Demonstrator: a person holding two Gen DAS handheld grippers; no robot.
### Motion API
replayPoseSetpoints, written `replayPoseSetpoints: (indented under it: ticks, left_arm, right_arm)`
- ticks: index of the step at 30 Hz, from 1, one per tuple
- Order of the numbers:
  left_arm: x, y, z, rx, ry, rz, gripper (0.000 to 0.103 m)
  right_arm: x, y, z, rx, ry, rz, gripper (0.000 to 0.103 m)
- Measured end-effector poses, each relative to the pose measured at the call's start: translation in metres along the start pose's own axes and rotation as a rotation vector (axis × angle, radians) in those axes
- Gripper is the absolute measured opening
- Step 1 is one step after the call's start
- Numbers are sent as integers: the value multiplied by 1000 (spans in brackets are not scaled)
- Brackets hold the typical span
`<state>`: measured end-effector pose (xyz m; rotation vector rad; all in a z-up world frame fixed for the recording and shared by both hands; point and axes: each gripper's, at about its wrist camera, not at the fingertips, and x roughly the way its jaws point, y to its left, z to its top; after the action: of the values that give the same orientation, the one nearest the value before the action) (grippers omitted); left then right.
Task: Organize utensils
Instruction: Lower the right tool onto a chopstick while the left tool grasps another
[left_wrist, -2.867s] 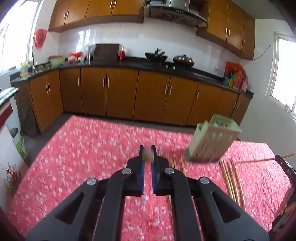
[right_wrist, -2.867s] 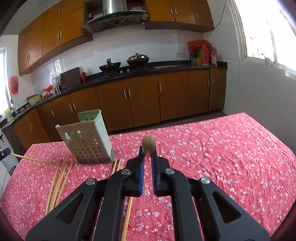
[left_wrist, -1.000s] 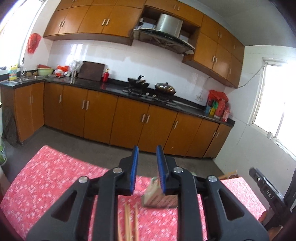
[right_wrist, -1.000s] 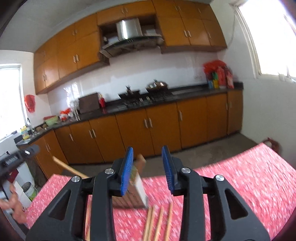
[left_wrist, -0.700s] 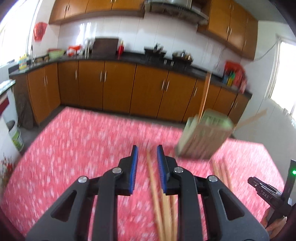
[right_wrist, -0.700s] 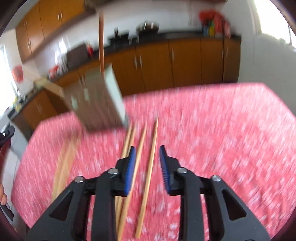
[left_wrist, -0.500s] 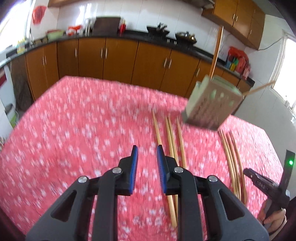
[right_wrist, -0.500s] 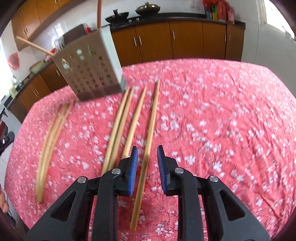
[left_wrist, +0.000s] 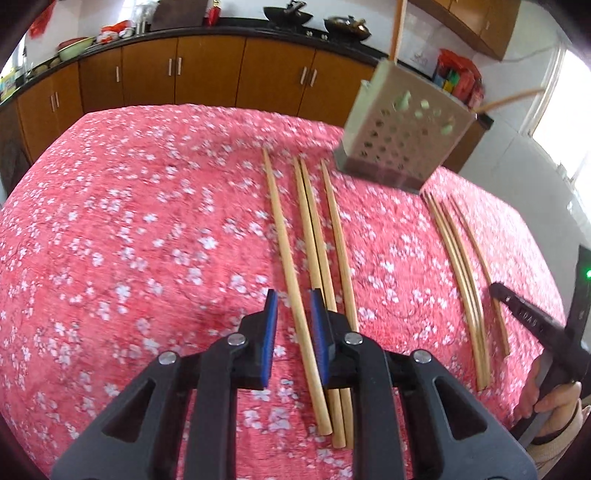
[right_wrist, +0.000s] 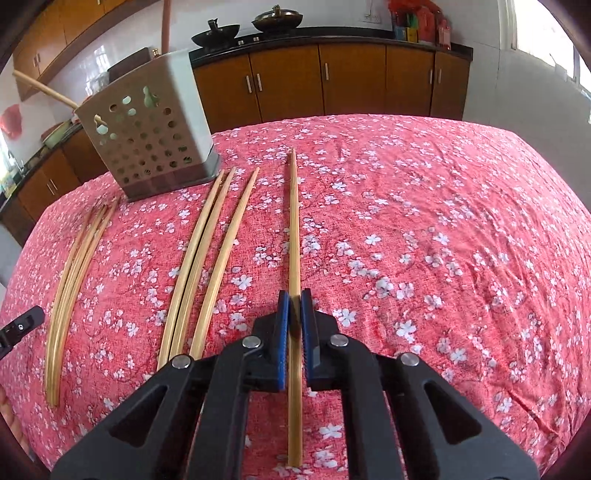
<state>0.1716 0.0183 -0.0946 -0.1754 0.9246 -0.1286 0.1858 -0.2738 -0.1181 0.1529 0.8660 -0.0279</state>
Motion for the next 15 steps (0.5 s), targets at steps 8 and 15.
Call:
replayPoseSetpoints:
  ticks: [8,15]
  left_arm:
    - [15,-8,3,33,14,87,9]
    - [22,28,24,-33,-7,172,8]
  right_arm:
    - [-2,1,-1,-11,1,2,8]
    - [0,5,-2,-39,3,2,8]
